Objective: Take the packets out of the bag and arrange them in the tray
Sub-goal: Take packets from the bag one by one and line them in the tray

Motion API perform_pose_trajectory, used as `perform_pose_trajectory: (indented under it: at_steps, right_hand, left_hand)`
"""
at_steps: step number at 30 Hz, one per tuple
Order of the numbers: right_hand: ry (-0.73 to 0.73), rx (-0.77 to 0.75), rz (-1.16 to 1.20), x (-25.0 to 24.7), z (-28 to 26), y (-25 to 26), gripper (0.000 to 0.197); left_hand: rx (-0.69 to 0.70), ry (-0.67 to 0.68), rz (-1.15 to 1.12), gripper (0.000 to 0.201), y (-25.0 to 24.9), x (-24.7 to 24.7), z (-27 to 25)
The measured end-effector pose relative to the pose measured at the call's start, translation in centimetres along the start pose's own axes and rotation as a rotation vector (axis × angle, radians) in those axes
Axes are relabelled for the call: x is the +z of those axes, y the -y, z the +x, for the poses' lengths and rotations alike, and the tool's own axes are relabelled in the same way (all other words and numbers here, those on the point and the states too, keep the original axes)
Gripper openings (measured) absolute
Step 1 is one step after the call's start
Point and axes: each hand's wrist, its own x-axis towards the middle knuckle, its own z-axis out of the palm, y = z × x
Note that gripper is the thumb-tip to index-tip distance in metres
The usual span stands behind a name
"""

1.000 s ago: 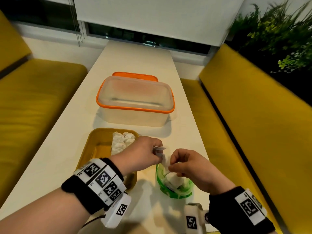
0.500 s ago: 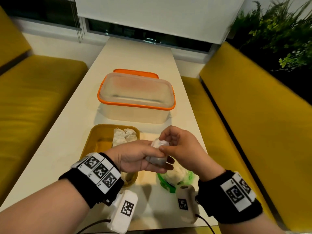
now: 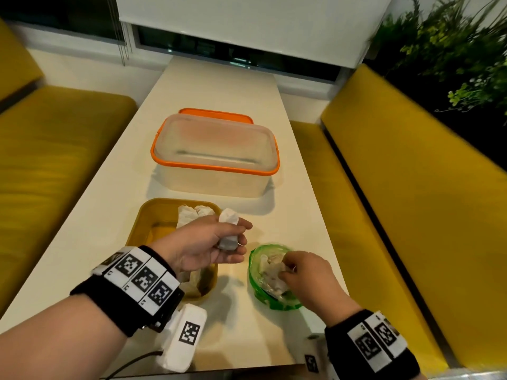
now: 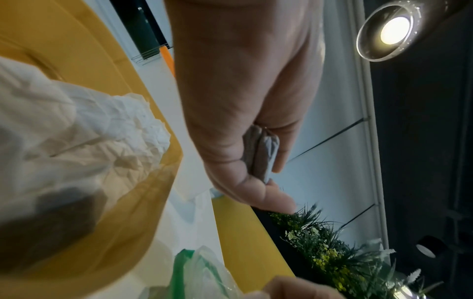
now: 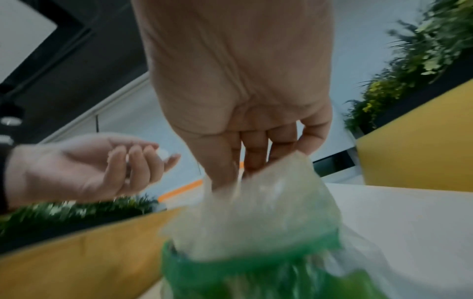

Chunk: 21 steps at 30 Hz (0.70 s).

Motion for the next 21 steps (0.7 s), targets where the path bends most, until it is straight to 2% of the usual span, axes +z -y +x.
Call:
perform_pose_trajectory:
  at_steps: [3, 7, 10, 14, 16, 18, 19, 21]
  right_hand:
    - [-0.008, -0.001, 0.282, -1.0, -0.1, -0.8, 0.015]
    - [-0.059, 0.069, 0.648, -2.5, 0.0, -1.5, 0.011]
    - [-0.010, 0.031, 0.920, -4.1, -0.1, -0.6, 0.011]
    - [0.133, -0.156, 0.874, -6.6, 0.1, 1.7, 0.006]
    - [0.192, -0.236, 0.753, -7.4, 0.5, 3.0, 0.006]
    - [0.132, -0.245, 0.605, -7.3, 1.1, 4.1, 0.006]
    - [0.081, -0.232, 0.558, -7.0, 1.4, 4.5, 0.007]
    - [-0.024, -0.219, 0.530, -5.8, 1.8, 4.8, 0.013]
  left_hand:
    - [0.003, -0.013, 0.030, 0.018, 0.3, 0.2, 0.1]
    - [-0.001, -0.029, 0.045, 0.026, 0.6, 0.9, 0.5]
    - [0.006, -0.041, 0.046, 0.034, 0.7, 1.3, 1.1]
    - [0.027, -0.010, 0.032, 0.059, 0.3, 2.3, 1.7]
    - [-0.022, 0.101, 0.005, 0.068, 0.0, 2.7, 1.7]
    - [-0.114, 0.234, -0.077, 0.073, 0.1, 2.7, 1.3]
    - [-0.135, 0.283, -0.100, 0.067, 0.1, 2.7, 1.1]
    - [-0.132, 0.311, -0.104, 0.040, 0.3, 2.5, 0.7]
